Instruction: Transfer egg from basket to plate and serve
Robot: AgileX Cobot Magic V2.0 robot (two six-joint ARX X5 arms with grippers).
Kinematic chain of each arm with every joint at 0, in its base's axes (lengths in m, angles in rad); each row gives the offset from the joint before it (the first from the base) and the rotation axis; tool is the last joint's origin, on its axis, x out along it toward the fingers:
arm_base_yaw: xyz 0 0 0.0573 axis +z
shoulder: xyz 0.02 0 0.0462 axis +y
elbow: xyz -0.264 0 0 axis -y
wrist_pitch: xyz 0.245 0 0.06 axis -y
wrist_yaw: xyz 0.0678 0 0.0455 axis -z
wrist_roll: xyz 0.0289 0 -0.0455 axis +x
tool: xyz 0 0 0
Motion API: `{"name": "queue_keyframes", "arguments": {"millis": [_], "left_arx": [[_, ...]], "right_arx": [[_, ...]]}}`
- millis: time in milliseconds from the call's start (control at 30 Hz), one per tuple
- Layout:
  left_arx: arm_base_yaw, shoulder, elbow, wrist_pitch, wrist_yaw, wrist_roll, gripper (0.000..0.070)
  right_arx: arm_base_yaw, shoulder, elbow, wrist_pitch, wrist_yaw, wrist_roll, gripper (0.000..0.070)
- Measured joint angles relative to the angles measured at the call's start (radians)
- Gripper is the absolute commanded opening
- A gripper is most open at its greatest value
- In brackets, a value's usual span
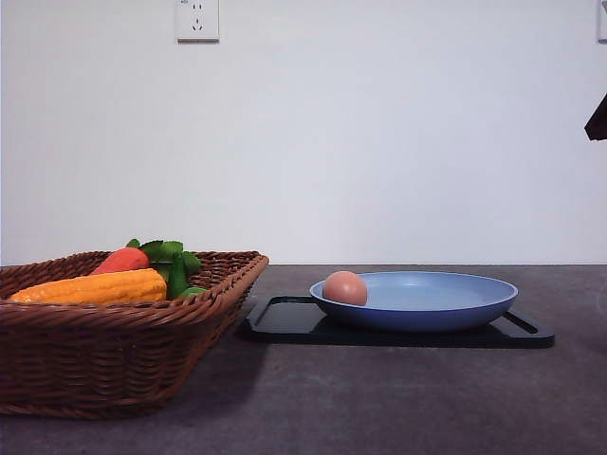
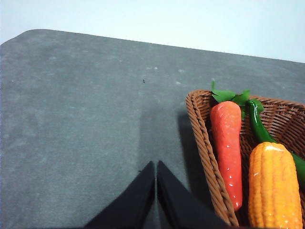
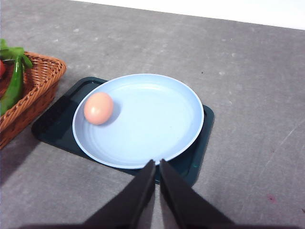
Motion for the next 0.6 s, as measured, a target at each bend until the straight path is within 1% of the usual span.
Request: {"name": "queue_keyframes", "arguments": {"millis": [500,567,600], "left_arx": [[0.000,0.000,0.000,0.000,0.000,0.000,0.0000],[0.000,0.000,0.000,0.000,0.000,0.000,0.0000],[0.000,0.000,0.000,0.000,0.000,0.000,0.0000]], "right_arx": [[0.000,0.000,0.000,0.000,0.000,0.000,0.0000],[0.000,0.000,0.000,0.000,0.011,-0.008,0.0000],[0.000,-0.002,0.000,0.000,0.030,-0.024,0.0000]]}}
